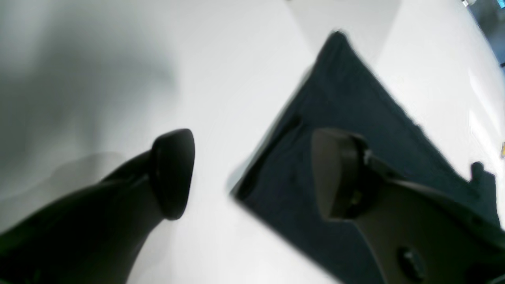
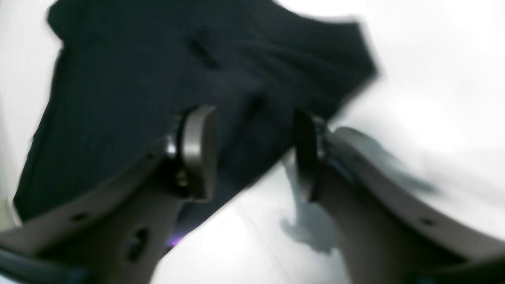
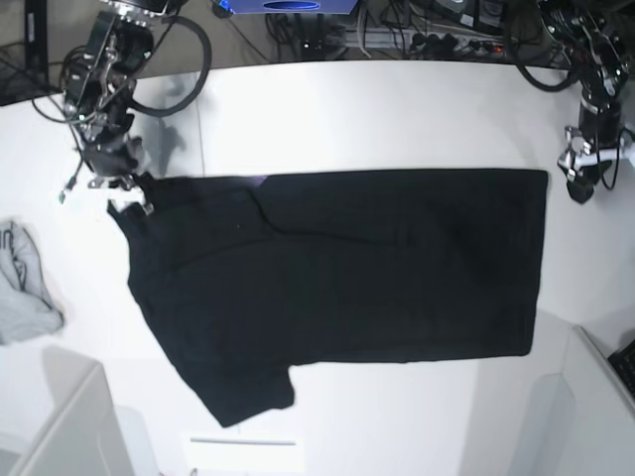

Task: Fold the T-shirt properly
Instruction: 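Release the folded edge and raise both grippers back to the collar edge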

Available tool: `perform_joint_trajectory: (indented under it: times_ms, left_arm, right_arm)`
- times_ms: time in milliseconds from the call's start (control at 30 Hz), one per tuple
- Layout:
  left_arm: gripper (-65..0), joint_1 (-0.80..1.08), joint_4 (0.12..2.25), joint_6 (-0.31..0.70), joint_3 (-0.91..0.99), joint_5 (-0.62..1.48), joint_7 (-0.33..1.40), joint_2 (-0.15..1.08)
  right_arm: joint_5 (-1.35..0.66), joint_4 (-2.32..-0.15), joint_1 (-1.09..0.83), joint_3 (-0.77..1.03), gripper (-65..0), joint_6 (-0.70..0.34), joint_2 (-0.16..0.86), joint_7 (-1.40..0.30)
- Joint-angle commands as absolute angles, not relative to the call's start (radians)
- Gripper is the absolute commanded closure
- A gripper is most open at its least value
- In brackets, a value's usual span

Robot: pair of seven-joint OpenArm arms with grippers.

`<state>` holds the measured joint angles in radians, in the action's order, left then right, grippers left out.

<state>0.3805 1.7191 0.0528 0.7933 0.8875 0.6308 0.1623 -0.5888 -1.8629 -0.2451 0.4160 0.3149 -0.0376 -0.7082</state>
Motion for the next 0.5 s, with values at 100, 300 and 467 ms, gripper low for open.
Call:
perform_joint_trajectory:
  times_ms: [100, 300, 467]
  left_arm:
    - [-44.3, 0.435, 1.736, 0.120, 0.831, 0.895, 0.608, 0.145]
    - [-44.4, 0.444, 1.724, 0.122, 0.840, 0.895, 0.608, 0.090]
    - [-44.3, 0.398, 1.641, 0.122, 0.812, 0.889, 0.608, 0.084]
  right_arm:
    - [-0.593, -1.877, -0.249, 0.501, -37.7, 0.308, -0.081, -0.685]
    - [-0.593, -1.767, -0.231, 0.515, -41.1, 0.300, -0.074, -0.684]
    - [-0.593, -1.707, -0.219, 0.516, -40.5, 0.197, -0.074, -0.684]
